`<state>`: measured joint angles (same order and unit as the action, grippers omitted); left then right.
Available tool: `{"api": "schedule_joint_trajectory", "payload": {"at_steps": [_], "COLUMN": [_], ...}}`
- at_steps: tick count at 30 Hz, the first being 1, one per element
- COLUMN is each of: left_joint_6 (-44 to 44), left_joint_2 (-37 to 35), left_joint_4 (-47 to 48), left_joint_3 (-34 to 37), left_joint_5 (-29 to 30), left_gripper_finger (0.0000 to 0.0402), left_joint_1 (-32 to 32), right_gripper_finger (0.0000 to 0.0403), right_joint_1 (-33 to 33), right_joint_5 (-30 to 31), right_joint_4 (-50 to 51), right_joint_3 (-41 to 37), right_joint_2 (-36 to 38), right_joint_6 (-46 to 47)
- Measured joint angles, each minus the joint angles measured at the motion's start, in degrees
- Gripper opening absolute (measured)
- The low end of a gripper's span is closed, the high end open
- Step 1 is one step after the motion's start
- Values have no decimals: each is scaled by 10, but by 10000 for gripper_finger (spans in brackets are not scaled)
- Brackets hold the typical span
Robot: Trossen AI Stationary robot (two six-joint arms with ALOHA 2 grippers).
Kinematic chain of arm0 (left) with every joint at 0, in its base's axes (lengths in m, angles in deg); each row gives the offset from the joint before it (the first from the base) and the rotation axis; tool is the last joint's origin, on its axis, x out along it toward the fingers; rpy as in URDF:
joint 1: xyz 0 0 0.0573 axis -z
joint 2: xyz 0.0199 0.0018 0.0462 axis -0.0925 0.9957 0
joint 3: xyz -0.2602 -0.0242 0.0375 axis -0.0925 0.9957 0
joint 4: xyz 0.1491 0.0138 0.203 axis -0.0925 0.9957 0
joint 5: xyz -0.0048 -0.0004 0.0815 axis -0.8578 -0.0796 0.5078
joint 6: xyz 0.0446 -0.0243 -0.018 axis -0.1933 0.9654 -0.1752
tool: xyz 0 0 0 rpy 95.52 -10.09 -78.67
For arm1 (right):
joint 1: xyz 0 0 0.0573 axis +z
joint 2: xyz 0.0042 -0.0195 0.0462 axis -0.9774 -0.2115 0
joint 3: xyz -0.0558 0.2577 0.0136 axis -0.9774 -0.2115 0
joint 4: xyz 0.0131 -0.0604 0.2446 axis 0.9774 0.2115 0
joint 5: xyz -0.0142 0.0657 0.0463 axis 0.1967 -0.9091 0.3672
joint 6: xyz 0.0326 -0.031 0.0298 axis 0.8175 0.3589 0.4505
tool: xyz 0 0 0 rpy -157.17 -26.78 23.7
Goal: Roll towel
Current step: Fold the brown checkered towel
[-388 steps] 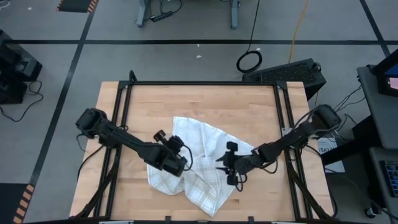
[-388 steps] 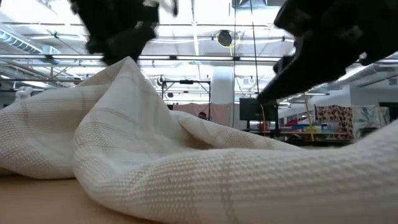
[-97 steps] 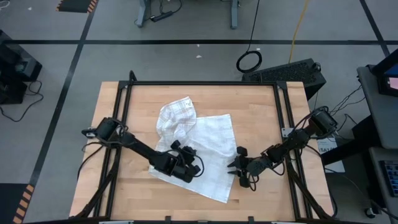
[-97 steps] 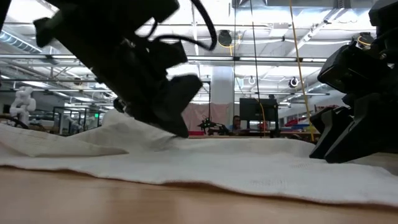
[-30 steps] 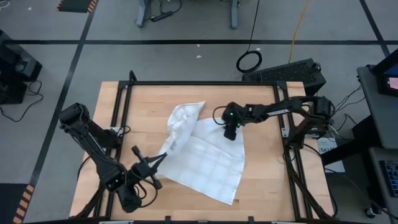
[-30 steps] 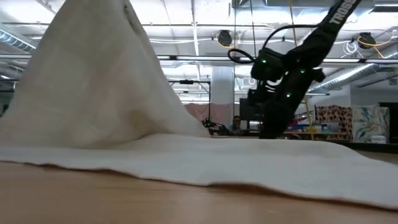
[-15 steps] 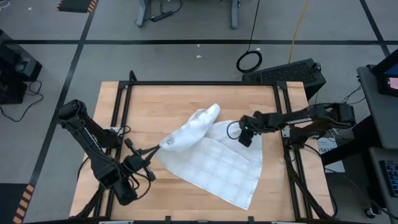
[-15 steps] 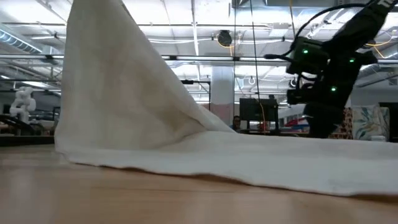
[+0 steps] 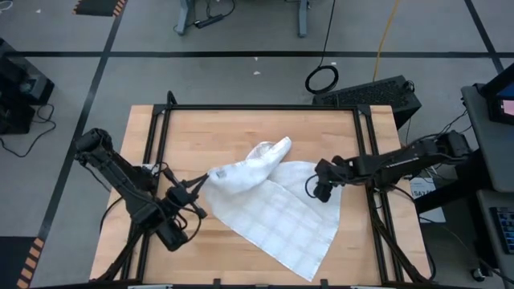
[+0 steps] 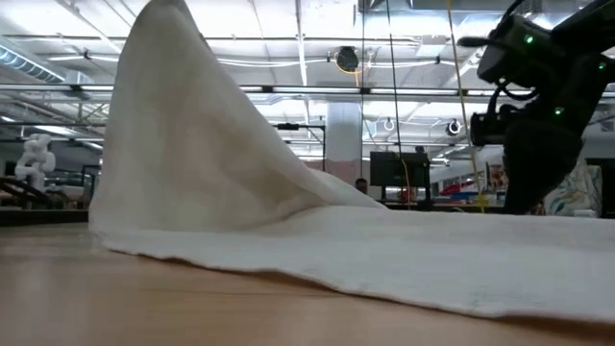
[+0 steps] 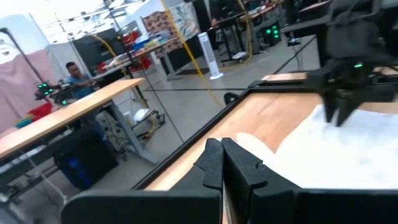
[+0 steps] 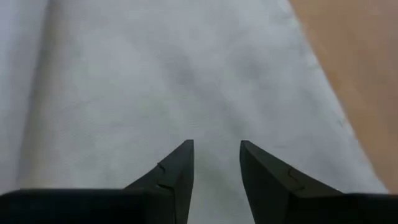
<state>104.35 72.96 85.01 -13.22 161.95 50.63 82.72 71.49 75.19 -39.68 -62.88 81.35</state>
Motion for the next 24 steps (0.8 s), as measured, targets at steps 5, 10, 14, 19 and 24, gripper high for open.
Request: {"api": "schedule_joint_trajectory", "payload": {"at_steps": [5, 10, 14, 19, 24], "left_joint_6": [-23, -24, -23, -23, -23], "left_joint_2": [-2, -3, -3, -3, -3], "left_joint_4": [1, 1, 1, -8, -32], "left_joint_3": [0, 0, 0, 0, 0], "left_joint_5": [-9, -10, -10, -10, -11], "left_gripper_finger": [3, 3, 3, 3, 3], "left_joint_1": [-14, -19, -18, -18, -18], "right_gripper_finger": [121, 121, 126, 157, 204], "right_joint_1": [9, -41, -111, -218, -313], "right_joint_5": [41, 92, 89, -33, -179], "right_joint_4": [-49, -76, -79, -75, -72], "right_joint_3": [1, 61, 147, 231, 286], "right_joint_2": [6, 0, -28, -100, -199], "right_joint_6": [-32, -170, -321, -517, -645]}}
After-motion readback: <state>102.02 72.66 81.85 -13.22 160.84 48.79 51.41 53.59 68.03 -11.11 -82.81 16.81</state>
